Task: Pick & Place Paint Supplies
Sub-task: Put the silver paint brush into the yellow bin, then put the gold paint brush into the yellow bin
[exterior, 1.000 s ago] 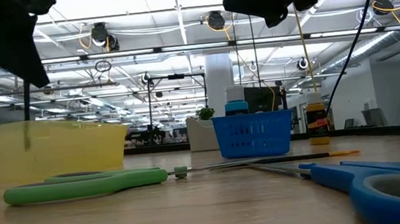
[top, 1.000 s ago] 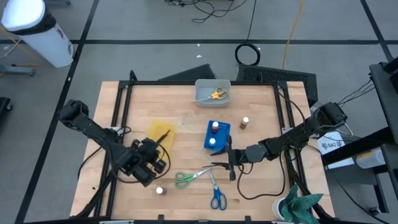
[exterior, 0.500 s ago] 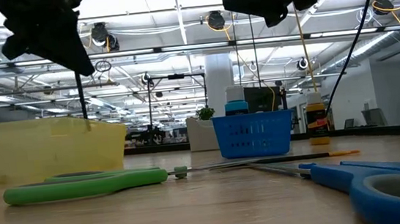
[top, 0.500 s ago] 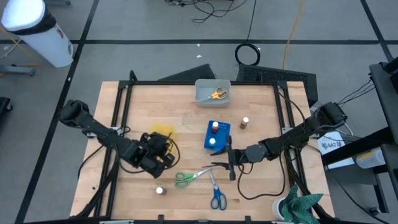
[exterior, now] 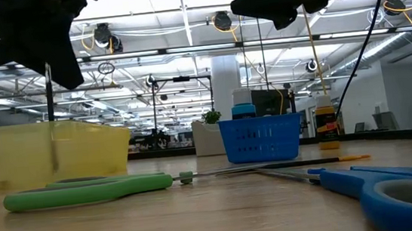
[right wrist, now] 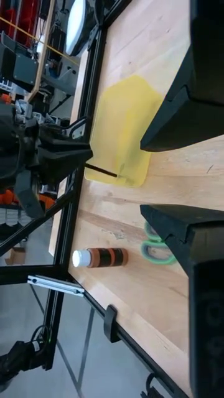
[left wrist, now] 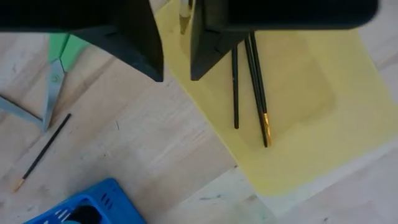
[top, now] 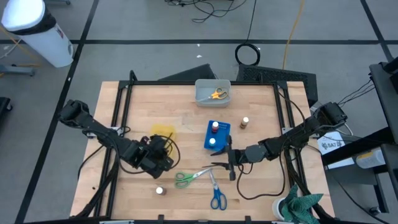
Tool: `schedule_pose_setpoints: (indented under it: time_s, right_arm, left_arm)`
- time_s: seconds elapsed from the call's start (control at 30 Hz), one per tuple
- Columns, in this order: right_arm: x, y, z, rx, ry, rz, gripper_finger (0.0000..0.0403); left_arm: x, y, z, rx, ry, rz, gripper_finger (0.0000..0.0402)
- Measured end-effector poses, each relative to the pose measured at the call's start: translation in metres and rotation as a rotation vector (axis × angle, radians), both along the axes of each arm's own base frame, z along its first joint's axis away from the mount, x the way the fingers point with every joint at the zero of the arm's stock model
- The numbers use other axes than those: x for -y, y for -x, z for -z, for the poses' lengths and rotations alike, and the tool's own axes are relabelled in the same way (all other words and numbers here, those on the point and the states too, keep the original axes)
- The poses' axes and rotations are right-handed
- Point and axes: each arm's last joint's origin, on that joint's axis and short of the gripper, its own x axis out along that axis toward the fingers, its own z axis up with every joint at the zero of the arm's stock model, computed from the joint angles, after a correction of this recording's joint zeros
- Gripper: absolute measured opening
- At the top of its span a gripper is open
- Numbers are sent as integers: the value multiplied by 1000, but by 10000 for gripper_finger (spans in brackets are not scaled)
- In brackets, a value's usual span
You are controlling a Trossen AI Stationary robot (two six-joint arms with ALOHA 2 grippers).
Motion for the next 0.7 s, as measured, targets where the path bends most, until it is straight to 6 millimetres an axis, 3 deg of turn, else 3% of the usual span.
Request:
schedule_pose_setpoints:
  time_s: [0.33, 0.7]
  right_arm:
    - [0, 0, 0, -8, -102, 14, 137]
    - [0, 0, 2, -27, -89, 6, 137]
  left_arm:
    - [-6, 0, 0, -24, -94, 30, 178]
    - [-19, -4, -11, 62, -234, -5, 173]
